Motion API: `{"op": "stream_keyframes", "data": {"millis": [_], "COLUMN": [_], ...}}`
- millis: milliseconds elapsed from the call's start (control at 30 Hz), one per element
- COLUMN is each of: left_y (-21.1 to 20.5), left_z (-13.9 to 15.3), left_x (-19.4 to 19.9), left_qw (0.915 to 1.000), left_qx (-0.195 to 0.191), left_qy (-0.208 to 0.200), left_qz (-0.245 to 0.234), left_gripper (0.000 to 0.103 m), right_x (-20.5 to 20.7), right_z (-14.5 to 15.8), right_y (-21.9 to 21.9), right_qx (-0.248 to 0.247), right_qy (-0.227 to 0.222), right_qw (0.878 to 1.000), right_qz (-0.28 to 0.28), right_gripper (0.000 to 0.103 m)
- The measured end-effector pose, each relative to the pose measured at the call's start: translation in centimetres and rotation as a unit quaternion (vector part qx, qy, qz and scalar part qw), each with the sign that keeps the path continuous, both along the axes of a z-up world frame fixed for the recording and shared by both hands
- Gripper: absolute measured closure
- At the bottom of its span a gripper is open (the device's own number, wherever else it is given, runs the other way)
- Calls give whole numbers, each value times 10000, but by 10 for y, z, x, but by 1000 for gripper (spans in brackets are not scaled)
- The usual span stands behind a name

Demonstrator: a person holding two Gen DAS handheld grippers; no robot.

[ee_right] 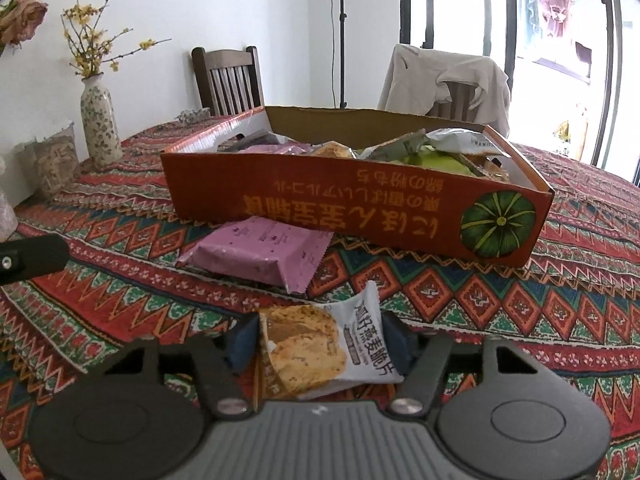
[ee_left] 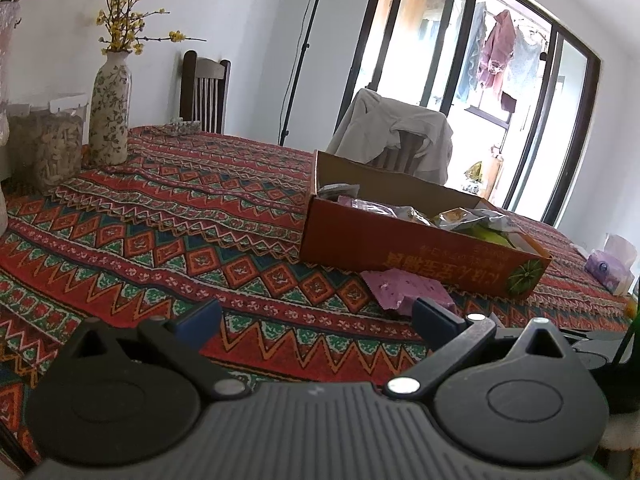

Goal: Organize snacks
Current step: 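Grasp a cracker bag with a white label with the right gripper, then grasp the pink packet with the left gripper while the right holds the cracker bag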

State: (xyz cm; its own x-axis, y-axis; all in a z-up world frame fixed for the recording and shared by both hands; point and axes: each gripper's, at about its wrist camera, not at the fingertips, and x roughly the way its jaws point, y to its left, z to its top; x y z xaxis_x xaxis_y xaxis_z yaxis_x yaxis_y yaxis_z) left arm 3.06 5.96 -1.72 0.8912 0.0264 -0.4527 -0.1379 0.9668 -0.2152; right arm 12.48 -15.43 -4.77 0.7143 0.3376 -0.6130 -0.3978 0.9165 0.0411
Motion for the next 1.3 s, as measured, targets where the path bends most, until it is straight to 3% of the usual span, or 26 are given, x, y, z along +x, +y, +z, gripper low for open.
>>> {"op": "stream_keyframes", "data": {"millis": [233, 500, 733, 967, 1300], "left_y": [-4, -11, -19, -29, -50], "left_z": [3, 4, 4, 5, 7], "left_x": [-1, 3, 12, 24, 52], "left_qw": [9999, 9998, 9995, 9990, 9975], "left_qx": [122, 194, 272, 361, 489], "left_qy": [-42, 12, 75, 131, 280], "left_qz": [30, -31, -126, -235, -417], "left_gripper": [0, 0, 0, 0, 0], "right_x": [-6, -10, 4, 27, 33], "right_z": [2, 12, 20, 17, 10], "right_y": [-5, -24, -55, -87, -99], "right_qx": [153, 324, 328, 462, 710], "right_qy": [-120, -481, -795, -826, -837], "right_qw": [9998, 9979, 9928, 9870, 9839], "right_qz": [-22, -285, -831, -1298, -1409], "right_gripper": [48, 49, 49, 49, 49]}}
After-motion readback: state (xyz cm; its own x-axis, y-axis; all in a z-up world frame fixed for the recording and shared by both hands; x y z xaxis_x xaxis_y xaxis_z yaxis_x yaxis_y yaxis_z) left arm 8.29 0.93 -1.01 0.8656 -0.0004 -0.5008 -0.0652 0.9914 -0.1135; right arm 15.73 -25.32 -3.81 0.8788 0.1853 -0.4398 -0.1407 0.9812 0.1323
